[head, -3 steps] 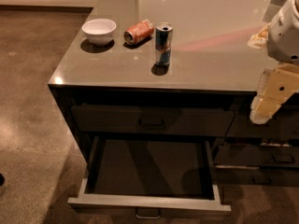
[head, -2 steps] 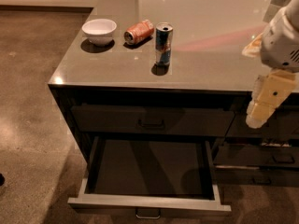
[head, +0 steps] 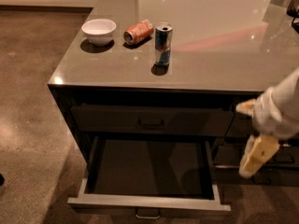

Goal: Close middle drawer

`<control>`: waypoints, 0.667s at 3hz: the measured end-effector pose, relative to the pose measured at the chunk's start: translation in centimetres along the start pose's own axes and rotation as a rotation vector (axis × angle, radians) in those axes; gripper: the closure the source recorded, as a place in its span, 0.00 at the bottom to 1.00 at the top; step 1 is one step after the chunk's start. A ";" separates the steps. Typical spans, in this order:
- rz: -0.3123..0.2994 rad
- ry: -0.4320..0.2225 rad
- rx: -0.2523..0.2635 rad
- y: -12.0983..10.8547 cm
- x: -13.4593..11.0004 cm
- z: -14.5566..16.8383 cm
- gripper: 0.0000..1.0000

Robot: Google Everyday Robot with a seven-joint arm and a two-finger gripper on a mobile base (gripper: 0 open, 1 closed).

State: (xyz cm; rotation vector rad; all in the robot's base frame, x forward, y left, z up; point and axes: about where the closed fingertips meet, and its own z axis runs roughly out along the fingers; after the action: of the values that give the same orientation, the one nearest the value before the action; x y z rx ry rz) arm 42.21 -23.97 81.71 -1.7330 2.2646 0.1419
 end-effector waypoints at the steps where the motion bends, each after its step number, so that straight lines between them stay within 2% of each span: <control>1: 0.072 -0.041 -0.077 3.8 5.6 9.2 0.00; 2: 0.072 -0.041 -0.077 3.8 5.6 9.2 0.00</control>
Offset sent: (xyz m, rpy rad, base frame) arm -0.0297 -0.0177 -0.0930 0.0624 0.0667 -0.0373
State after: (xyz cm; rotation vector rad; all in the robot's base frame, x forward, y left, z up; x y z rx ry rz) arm 38.80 -25.89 71.00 -1.6704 2.3208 0.2803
